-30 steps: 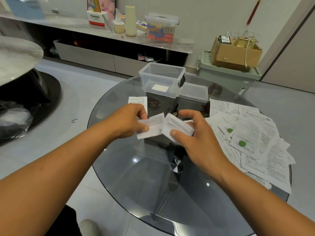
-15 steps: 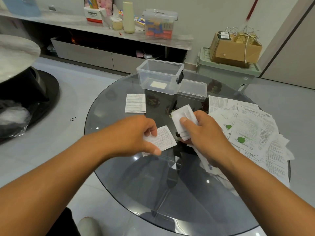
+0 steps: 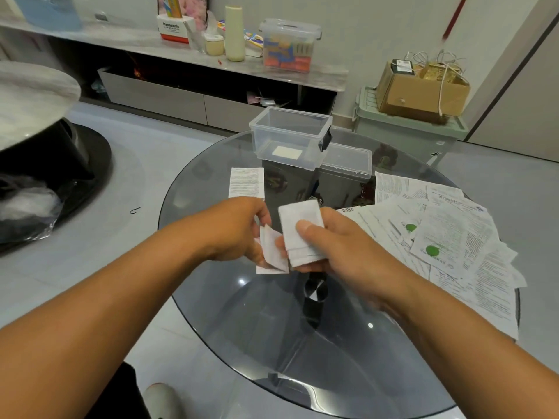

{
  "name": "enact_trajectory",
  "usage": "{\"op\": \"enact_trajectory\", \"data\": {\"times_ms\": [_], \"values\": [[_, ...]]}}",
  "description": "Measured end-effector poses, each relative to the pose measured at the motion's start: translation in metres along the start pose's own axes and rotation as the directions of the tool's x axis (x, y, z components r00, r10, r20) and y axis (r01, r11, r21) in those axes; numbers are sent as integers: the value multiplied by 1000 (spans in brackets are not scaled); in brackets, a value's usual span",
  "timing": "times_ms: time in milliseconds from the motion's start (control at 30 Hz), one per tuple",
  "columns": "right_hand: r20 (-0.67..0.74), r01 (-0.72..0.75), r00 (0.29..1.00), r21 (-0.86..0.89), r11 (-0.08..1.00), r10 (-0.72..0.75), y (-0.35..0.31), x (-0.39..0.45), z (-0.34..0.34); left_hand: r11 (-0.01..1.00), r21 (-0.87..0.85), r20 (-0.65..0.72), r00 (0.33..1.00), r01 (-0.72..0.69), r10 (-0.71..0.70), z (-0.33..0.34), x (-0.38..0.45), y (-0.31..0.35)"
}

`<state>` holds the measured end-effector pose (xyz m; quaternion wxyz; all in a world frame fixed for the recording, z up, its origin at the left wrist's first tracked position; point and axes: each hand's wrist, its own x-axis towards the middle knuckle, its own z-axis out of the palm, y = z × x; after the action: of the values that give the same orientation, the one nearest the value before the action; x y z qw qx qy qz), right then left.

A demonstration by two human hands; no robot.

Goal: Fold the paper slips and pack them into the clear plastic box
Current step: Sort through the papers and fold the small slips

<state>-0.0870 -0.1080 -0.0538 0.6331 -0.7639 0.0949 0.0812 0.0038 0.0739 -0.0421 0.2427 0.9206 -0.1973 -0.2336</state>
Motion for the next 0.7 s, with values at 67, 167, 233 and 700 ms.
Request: {"op": "enact_trajectory", "data": {"times_ms": [67,167,233,700], "values": [[29,104,995,-324,940,-100,4,-2,0,981,-191,39,998,-43,52,-6,1,-4],[108,177,984,-496,850,-141,4,-3,-1,895,-441,108,986,-69,129,-13,-1,-7],[125,179,983,-512,840,-133,3,-2,-2,849,-527,119,984,-51,133,-12,0,-9],[156,186,982,-676,713,-108,-8,-1,-27,894,-231,-81,923,-384,376,10,7,4]]}}
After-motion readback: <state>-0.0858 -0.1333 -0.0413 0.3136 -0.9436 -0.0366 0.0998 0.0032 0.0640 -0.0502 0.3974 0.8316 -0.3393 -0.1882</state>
